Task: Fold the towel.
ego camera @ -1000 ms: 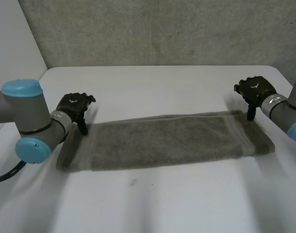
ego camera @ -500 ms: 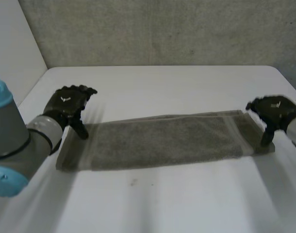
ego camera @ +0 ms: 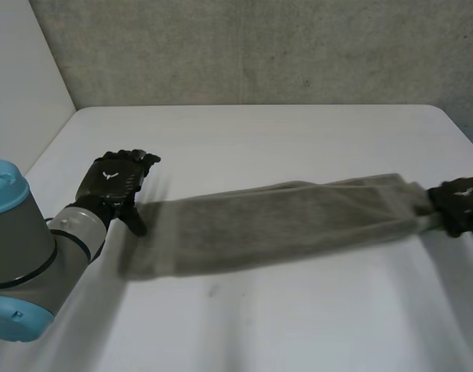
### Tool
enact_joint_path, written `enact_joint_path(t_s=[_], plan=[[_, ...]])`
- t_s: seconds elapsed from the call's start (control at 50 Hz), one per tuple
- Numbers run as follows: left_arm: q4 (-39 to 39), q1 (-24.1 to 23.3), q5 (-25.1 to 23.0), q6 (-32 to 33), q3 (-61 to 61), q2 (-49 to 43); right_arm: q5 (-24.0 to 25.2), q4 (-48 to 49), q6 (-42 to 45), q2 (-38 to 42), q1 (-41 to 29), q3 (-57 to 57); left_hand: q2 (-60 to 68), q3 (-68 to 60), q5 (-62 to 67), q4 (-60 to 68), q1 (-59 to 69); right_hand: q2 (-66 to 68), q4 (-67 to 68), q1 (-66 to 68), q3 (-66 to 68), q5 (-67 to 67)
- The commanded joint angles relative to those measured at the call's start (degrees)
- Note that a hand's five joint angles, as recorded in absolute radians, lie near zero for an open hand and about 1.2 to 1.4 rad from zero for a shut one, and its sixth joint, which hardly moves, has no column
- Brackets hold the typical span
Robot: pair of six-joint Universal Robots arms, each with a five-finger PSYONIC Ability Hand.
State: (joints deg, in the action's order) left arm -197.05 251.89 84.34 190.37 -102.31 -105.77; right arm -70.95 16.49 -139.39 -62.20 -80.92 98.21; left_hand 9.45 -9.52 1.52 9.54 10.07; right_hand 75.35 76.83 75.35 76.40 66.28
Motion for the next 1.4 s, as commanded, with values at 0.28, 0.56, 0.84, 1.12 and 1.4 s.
enact_joint_path(t_s=[0.28, 0.56, 0.84, 1.12, 1.4], plan=[[-0.08, -0.09, 0.21, 0.00, -0.17, 0.13, -2.44, -6.74, -2.53, -9.42, -12.99, -10.41, 0.55, -0.48, -1.52, 0.46, -0.07, 4.65, 3.17, 4.65, 3.60, 3.72], [-0.17, -0.61, 0.12, -0.18, -1.40, 1.27, -3.14, -2.43, -4.22, 7.61, -51.53, -10.49, 0.55, -0.48, -1.52, 0.46, -0.07, 4.65, 3.17, 4.65, 3.60, 3.72], [-0.52, -1.32, -0.05, -0.18, -0.52, 1.27, -2.52, -1.55, -17.23, -4.50, -36.24, -2.50, 0.55, -0.48, -1.52, 0.46, -0.07, -65.35, -66.83, -65.35, -66.40, -66.28], [-0.88, -5.18, 0.21, -0.09, 0.53, 1.01, 0.29, -0.67, -12.66, -8.63, -19.98, 11.74, 0.55, -0.48, -1.52, 0.46, -0.07, -44.41, -45.89, -44.41, -45.46, -45.34], [-0.79, -5.62, 0.30, -0.09, -0.26, 1.53, -1.73, -1.02, -6.50, -8.71, -22.06, 7.36, 0.55, -0.48, -1.52, 0.46, -0.07, 4.65, 3.17, 4.65, 3.60, 3.72]])
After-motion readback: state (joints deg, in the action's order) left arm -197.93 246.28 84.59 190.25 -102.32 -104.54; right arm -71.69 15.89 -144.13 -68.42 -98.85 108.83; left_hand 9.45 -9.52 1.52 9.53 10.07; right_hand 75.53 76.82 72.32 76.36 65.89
